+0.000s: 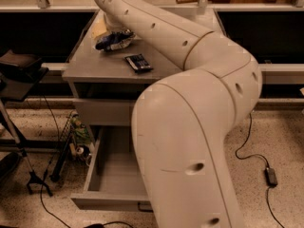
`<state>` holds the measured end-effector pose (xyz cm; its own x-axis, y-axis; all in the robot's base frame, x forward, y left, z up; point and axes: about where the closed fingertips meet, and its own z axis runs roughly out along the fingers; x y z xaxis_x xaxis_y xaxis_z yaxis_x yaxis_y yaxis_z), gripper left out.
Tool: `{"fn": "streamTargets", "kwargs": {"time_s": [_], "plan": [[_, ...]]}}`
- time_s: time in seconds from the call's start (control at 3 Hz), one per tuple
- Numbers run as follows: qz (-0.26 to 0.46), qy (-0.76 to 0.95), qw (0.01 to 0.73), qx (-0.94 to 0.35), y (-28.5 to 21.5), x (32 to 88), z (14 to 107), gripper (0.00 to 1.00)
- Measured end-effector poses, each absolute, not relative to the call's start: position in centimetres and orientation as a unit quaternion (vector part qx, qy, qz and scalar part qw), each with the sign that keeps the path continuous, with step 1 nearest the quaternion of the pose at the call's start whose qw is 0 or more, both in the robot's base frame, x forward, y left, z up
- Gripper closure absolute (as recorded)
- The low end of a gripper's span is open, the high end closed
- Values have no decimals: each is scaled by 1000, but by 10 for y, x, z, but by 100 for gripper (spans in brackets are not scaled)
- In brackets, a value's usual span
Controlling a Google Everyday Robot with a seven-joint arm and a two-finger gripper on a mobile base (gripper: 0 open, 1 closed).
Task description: Place blue chip bag into middle drawer
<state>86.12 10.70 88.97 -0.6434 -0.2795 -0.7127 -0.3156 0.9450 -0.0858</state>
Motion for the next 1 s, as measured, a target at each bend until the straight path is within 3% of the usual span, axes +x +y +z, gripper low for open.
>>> {"fn": "streamTargets", "kwargs": {"time_s": [0.33, 0.67, 1.0], "plan": [[38, 911, 373, -172, 125, 869, 879, 0], [57, 919, 339, -191, 138, 870, 863, 17], [71, 923, 313, -214, 148, 866, 855, 41]]}}
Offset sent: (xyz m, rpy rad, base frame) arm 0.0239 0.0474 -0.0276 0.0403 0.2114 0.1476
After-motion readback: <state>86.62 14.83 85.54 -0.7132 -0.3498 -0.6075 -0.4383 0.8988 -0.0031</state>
